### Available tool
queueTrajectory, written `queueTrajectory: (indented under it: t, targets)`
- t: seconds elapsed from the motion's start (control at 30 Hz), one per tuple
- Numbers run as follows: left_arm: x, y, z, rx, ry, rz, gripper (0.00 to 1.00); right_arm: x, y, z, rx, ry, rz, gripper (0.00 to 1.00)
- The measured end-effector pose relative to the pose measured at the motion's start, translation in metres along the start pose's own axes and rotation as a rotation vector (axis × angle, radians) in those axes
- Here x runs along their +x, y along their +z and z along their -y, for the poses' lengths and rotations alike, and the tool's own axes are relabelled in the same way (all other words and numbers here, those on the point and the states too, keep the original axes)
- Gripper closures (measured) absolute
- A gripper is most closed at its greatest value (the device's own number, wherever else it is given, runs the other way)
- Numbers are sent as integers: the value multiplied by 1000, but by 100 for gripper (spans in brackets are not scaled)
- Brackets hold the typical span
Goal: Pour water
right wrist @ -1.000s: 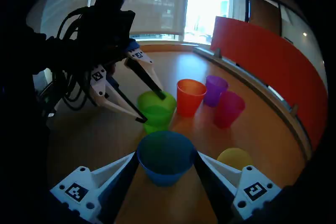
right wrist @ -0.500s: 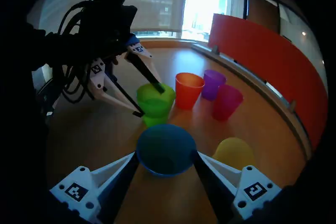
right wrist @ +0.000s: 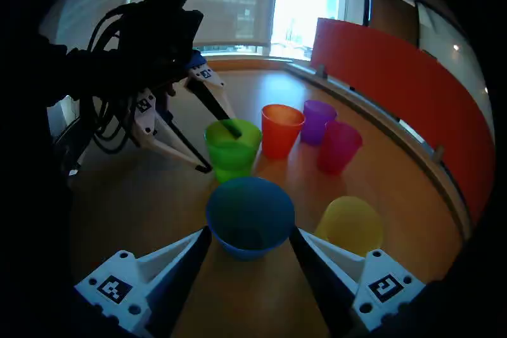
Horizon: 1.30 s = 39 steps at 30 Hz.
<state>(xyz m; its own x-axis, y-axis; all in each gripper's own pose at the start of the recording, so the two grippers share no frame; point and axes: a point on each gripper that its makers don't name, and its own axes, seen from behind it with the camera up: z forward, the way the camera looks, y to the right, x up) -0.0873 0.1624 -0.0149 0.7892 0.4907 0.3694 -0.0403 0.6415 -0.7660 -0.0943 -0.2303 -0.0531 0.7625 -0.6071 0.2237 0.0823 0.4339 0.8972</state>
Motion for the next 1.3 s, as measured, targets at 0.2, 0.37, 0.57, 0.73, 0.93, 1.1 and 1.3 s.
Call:
queueTrajectory:
  t: [0.2,0.37,0.57,0.73,0.93,1.1,1.3]
  targets:
    - [0,-5,2,10,1,2,5,-6,-4,2,-4,2,8,4]
    - [-4,-11,4,22,4,8,5,-9,-8,2,-11,6,9,4]
    - [-7,-18,7,39,-4,9,5,-14,-16,0,-26,12,9,4]
    - [-10,-24,9,57,-13,7,5,-17,-22,-4,-41,19,5,4]
    - [-12,-32,9,72,-9,8,5,-20,-29,-6,-56,21,6,4]
    - [-14,-38,14,92,-6,12,5,-25,-36,-10,-77,25,11,4]
    - [-17,-42,22,124,-15,16,5,-32,-45,-16,-110,44,17,4]
